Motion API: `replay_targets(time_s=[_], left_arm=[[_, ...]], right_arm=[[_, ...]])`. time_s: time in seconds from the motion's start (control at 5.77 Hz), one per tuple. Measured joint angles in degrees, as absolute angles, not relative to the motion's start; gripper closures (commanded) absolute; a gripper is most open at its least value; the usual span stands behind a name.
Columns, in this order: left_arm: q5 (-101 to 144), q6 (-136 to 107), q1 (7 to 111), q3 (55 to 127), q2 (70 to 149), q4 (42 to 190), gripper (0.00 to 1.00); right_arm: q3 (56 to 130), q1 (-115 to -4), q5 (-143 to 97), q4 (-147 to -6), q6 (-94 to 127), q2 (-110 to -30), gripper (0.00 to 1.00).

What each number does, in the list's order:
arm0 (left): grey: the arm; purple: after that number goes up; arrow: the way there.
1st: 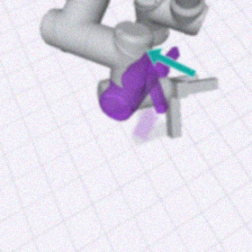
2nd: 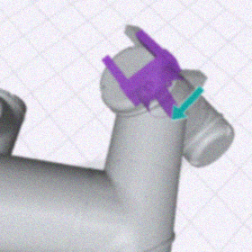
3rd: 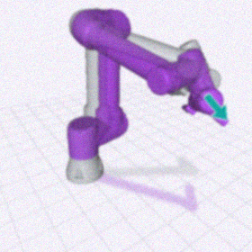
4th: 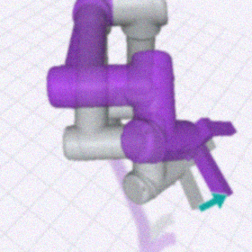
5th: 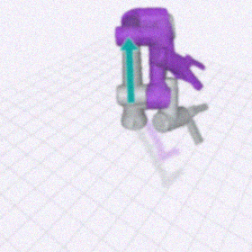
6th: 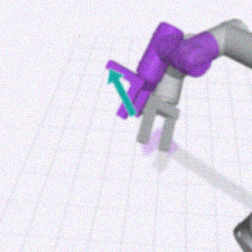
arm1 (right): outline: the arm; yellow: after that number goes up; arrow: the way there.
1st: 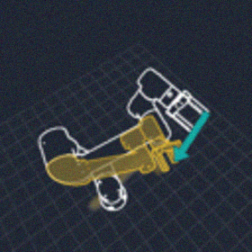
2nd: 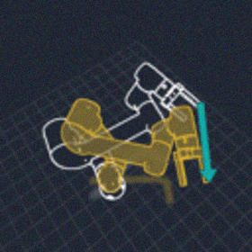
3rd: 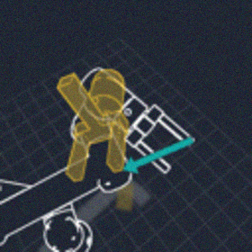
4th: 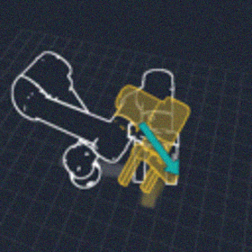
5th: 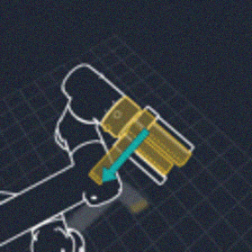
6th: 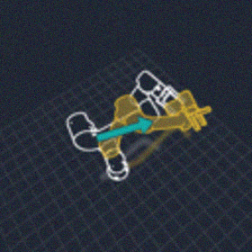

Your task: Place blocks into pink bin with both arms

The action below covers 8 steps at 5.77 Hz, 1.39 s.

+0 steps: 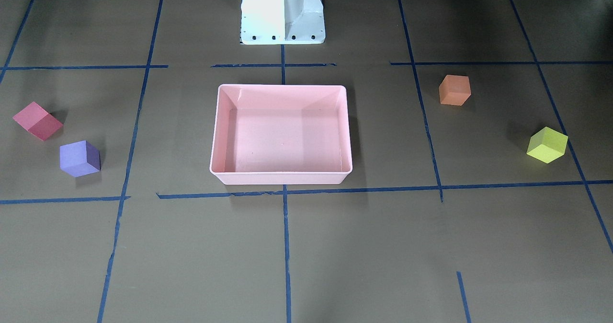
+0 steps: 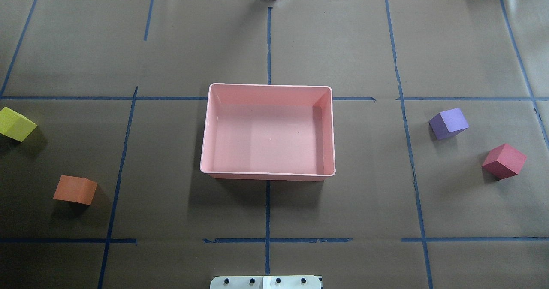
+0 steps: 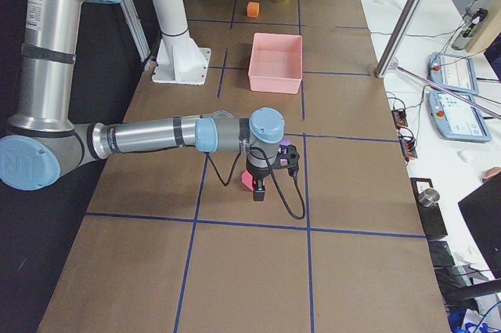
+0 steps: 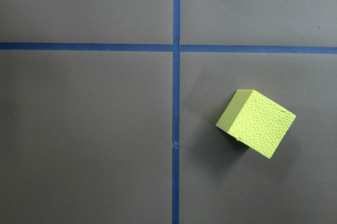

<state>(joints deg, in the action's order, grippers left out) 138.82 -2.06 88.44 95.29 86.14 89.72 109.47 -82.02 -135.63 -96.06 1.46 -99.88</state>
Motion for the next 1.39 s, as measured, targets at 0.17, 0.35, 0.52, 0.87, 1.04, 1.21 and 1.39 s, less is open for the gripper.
replay_targets(time_s=[0.17, 0.35, 0.52, 0.87, 1.04, 1.21, 1.39], left_arm=[[138.97, -2.00, 88.45, 95.26, 86.14, 89.76, 0.00], [139.02, -1.90, 88.45, 95.43, 86.13, 89.80, 0.00], [139.04, -1.89, 88.43, 95.65, 86.13, 89.82, 0.00], [138.91, -2.04, 88.42, 95.86, 86.17, 89.82, 0.00], [138.77, -2.06, 88.42, 95.88, 86.17, 89.82, 0.00], [138.66, -2.06, 88.42, 95.86, 86.20, 90.19, 0.00], [138.62, -2.13, 88.42, 95.75, 86.21, 90.93, 0.00]], right_arm=[[110.16, -80.39, -135.60, -96.01, 1.20, -98.99, 0.00], [110.66, -77.82, -135.18, -94.22, 0.24, -98.77, 0.01], [110.81, -74.11, -133.93, -89.54, -1.03, -98.99, 0.02], [110.52, -64.16, -127.22, -80.53, -2.23, -99.27, 0.03], [110.21, -60.01, -123.57, -78.32, -3.23, -99.31, 0.04], [109.64, -57.39, -121.30, -77.36, -4.83, -99.54, 0.04], [108.74, -56.33, -120.51, -77.11, -7.25, -99.79, 0.04]])
